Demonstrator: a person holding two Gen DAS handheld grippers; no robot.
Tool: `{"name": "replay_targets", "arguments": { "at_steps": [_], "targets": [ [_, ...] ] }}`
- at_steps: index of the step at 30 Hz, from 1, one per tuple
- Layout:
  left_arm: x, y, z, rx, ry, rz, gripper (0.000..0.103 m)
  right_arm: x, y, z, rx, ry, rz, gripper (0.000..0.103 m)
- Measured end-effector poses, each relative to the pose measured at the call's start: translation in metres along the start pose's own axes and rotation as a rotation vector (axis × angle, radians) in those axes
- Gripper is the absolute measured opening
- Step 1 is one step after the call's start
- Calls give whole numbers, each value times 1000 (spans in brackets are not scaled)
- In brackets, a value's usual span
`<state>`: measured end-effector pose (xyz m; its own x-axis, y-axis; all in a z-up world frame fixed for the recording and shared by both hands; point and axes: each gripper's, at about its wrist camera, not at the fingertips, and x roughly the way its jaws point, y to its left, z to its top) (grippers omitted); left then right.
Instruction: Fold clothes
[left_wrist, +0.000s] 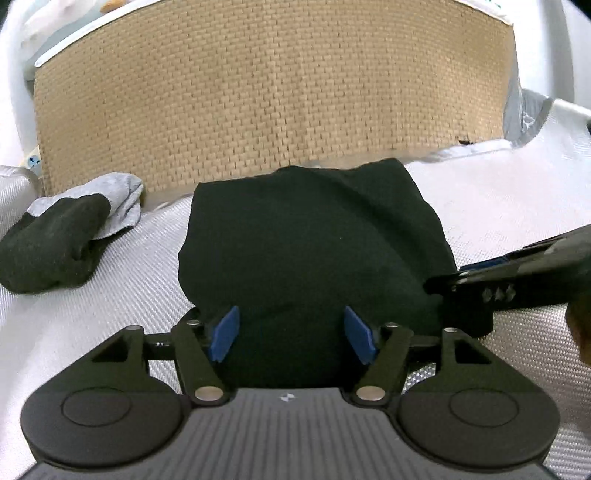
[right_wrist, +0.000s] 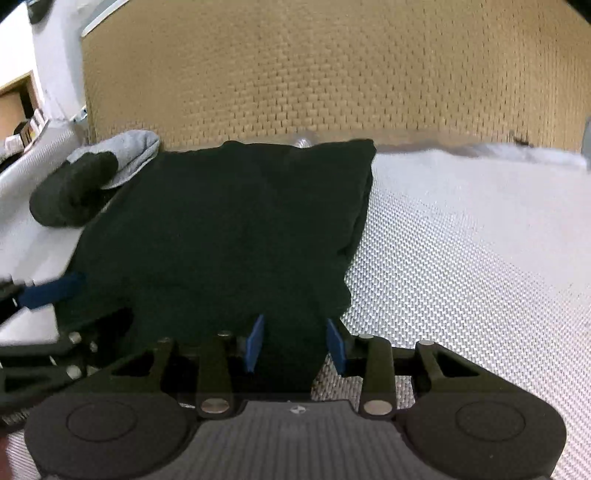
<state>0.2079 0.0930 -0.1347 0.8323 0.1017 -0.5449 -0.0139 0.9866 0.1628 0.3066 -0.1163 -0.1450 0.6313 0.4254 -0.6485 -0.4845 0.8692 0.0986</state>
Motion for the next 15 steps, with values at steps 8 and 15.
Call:
{"name": "replay_targets", "arguments": {
  "at_steps": [8,15],
  "targets": [
    [-23,8,-1,5,-3,22,66,-35,17,-1,-180,-54,-25,45],
    [-21,16,-5,-9,7,37,63,-47,28,-7,-272,-99,-20,61]
  ]
}}
